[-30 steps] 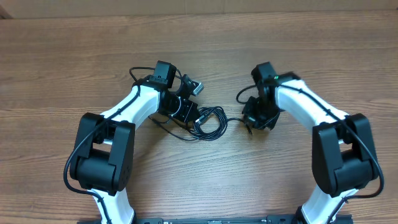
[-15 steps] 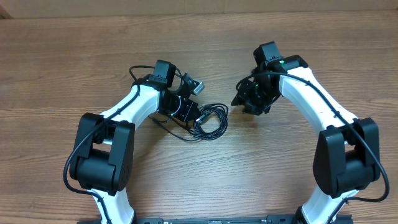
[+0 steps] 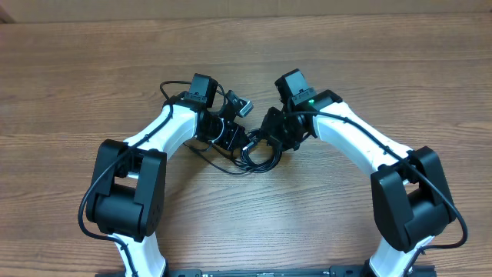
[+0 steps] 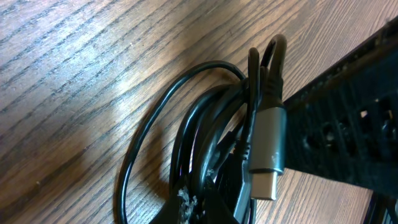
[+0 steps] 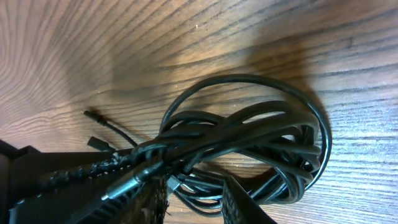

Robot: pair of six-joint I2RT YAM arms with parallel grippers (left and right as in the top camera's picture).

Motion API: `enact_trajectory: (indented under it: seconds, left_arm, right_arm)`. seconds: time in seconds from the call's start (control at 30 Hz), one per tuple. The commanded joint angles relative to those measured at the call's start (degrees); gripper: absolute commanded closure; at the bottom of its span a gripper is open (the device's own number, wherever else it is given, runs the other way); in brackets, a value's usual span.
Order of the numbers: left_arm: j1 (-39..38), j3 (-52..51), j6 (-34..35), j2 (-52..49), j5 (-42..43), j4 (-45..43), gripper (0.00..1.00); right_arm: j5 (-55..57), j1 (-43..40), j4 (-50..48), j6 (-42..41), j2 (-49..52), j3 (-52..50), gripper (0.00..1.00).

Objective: Untangle cables

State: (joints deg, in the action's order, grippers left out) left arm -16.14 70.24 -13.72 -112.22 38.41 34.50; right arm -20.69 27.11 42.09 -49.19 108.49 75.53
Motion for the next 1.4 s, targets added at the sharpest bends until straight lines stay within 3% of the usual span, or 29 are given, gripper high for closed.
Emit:
enact_trajectory:
  seconds: [0.0,0.57,1.0,1.2,1.37]
  left_arm:
    - [0.1,1.6,-0.4,-0.5,2.1,-0.2,0.96]
    - [0.1,1.6,-0.4,-0.5,2.1,0.0,0.96]
    - [0.1,1.6,-0.4,-0.5,2.1,0.0,0.96]
    - [0.1,1.6,-0.4,-0.5,2.1,0.0,0.96]
    - [0.1,1.6,-0.4,-0.5,1.3,0.0,0.96]
  right_arm:
    - [6.9,1.5,-2.4,-5.6,-1.4,-1.2,0.73]
    - [18.5,5.9,-5.9,-11.3,-1.0,-2.8,0.86]
    - [19.1,7.1,-8.2,-12.6,3.3,-2.8,0.88]
    - [19.1,6.9,-8.4,-12.5,3.6,-2.8,0.96]
    - [13.1,4.1,-6.9,-9.7,1.7,-2.8,0.96]
